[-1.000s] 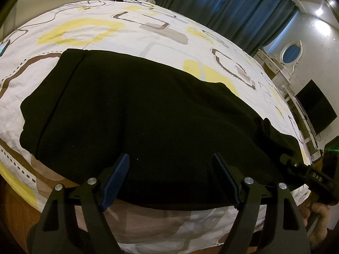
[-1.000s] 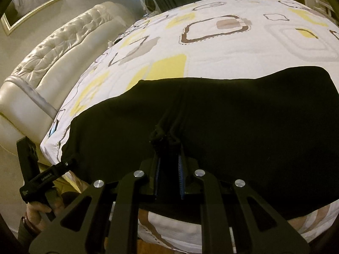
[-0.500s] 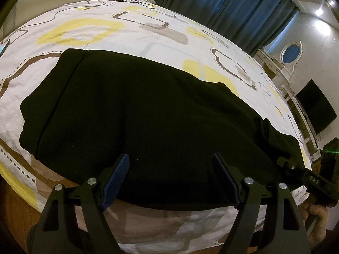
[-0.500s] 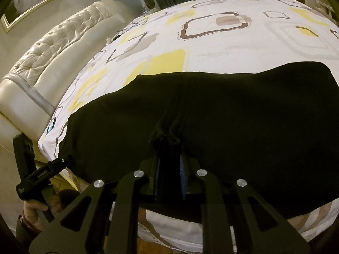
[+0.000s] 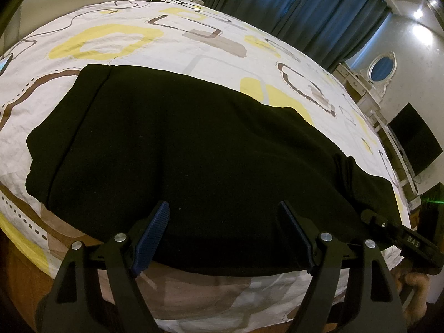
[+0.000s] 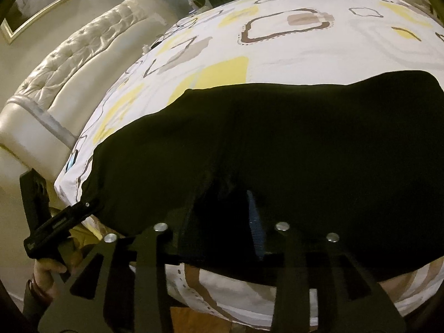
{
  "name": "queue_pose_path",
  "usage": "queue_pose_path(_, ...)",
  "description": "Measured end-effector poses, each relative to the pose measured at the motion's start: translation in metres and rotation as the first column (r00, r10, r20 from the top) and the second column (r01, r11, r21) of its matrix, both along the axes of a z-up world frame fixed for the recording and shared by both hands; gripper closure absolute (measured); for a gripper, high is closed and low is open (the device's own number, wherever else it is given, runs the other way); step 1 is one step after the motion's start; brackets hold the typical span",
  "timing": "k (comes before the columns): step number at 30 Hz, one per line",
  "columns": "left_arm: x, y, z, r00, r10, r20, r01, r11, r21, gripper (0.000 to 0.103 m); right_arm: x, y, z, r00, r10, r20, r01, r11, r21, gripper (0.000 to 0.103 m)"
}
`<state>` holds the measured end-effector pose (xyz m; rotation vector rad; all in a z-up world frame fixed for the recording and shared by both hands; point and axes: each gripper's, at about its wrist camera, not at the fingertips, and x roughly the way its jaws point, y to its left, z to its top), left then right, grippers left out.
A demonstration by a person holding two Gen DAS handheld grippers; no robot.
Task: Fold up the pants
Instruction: 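Hold the folded black trousers flat with the right tool, left tool open, then open the right tool and release the trousers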
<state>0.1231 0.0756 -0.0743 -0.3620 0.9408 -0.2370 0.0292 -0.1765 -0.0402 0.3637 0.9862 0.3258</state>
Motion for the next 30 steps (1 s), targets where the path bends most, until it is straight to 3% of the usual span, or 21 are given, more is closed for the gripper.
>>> queue_pose_path(8, 0.000, -0.001, 0.000, 1.000, -0.001, 0.000, 0.001, 1.000, 0.003, 0.024, -0.006, 0.011, 0.001, 0.999, 0.038, -0.006, -0.038, 0.999, -0.019, 0.052)
queue_pose_path(17, 0.000, -0.002, 0.000, 1.000, -0.001, 0.000, 0.001, 1.000, 0.003, 0.024, -0.012, 0.019, 0.003, 0.998, 0.065, -0.008, -0.065, 0.997, -0.043, 0.046)
queue_pose_path(30, -0.001, -0.003, -0.001, 1.000, -0.002, -0.001, 0.002, 1.000, 0.006, 0.024, -0.030, 0.034, 0.022, 0.994, 0.104, 0.025, -0.099, 0.980, -0.174, 0.042)
